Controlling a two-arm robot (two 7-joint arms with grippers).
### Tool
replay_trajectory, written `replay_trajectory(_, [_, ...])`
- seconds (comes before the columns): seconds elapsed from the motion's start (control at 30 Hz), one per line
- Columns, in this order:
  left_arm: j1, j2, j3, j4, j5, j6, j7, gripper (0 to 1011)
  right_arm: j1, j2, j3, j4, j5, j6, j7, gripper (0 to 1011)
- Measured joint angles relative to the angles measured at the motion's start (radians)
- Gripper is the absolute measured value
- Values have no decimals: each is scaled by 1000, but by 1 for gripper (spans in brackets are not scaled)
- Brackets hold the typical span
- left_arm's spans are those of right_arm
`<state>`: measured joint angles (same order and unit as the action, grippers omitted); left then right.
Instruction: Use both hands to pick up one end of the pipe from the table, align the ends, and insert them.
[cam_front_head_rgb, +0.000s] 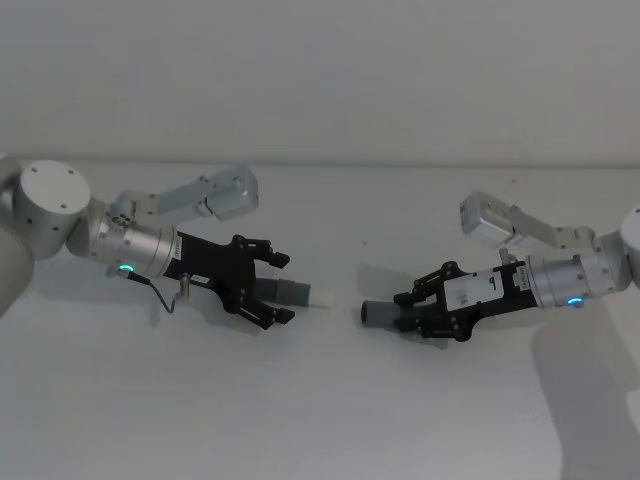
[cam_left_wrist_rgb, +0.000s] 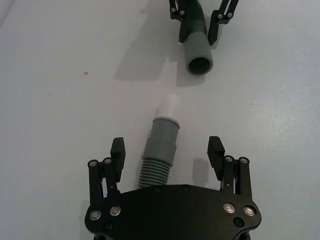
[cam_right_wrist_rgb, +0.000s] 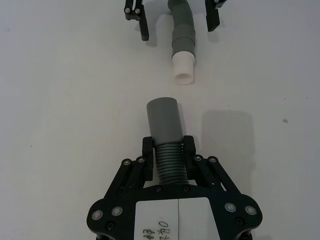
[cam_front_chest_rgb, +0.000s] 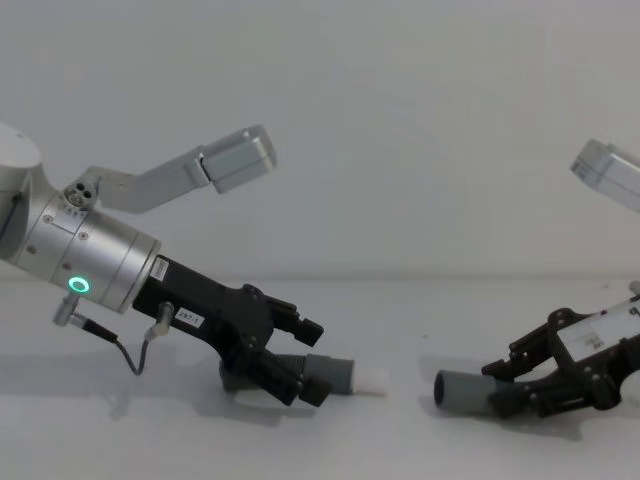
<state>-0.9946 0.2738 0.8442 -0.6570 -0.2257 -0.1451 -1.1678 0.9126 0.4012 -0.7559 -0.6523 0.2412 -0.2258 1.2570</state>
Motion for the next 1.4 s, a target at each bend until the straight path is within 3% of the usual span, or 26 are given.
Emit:
replay_trajectory(0.53, [0,0,3,-4,13,5,2,1001,0,0,0,0,0,0,0,337])
replay_trajectory(1.4, [3,4,6,-11,-11,95,-7,1001,0,0,0,0,0,0,0,337])
